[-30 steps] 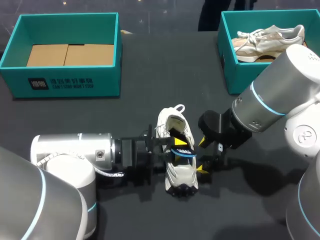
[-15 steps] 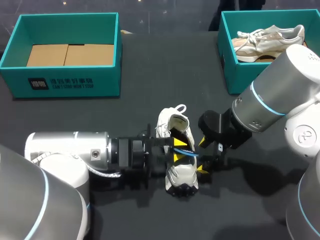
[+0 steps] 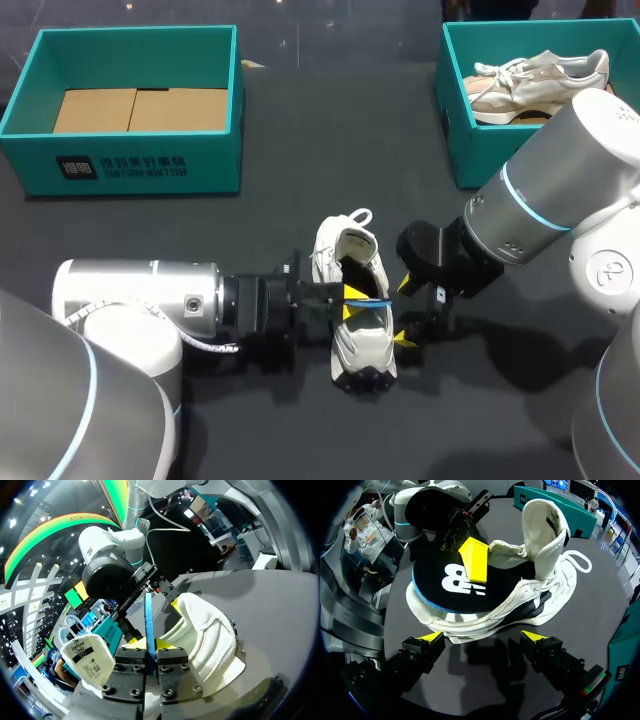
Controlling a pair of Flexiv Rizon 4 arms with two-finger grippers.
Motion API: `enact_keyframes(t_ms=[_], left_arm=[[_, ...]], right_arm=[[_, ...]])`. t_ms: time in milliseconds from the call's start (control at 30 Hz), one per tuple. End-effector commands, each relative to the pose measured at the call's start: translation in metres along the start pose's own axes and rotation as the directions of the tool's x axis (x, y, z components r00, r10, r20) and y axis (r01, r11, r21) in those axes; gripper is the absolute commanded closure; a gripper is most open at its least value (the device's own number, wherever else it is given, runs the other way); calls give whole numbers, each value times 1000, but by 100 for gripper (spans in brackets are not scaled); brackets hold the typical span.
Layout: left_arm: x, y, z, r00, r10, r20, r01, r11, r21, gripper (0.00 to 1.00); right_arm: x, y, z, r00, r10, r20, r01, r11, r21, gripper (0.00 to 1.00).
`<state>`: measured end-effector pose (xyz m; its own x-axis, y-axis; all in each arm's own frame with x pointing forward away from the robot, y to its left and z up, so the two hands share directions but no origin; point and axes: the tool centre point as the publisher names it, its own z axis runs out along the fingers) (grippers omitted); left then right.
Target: Take the shoe out of the shoebox, open the shoe tongue, remove and reinsert the insole, then place the shoe into the shoebox
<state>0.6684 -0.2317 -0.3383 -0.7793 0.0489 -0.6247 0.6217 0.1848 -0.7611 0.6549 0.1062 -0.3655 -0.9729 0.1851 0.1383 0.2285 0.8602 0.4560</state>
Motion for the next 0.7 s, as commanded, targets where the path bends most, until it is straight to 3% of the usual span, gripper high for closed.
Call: enact_keyframes(t_ms=[33, 133, 300, 367, 467, 600, 700], left_arm=[[-3, 14, 8, 1000, -6, 7, 6, 1000, -24, 100], [-4, 17, 6, 1000, -15, 11, 16, 999, -30, 100], [-4, 3, 1, 1000, -10, 3, 10, 1000, -4, 100], [-4, -3, 1, 1000, 0, -1, 0, 1000, 7, 77], [-4, -14, 0, 1000, 12, -15, -12, 999, 31, 63], [-2, -25, 1, 999, 33, -29, -32, 998, 46, 60], [-2, -32, 2, 998, 53, -30, -51, 997, 55, 65]], right_arm=[[1, 0, 1, 1000, 1, 3, -1, 1000, 1, 0], [1, 0, 1, 1000, 1, 3, -1, 1000, 1, 0], [1, 0, 1, 1000, 1, 3, -1, 1000, 1, 0], [1, 0, 1, 1000, 1, 3, -1, 1000, 1, 0], [1, 0, 1, 1000, 1, 3, -1, 1000, 1, 0], [1, 0, 1, 1000, 1, 3, -1, 1000, 1, 0], [1, 0, 1, 1000, 1, 3, -1, 1000, 1, 0]])
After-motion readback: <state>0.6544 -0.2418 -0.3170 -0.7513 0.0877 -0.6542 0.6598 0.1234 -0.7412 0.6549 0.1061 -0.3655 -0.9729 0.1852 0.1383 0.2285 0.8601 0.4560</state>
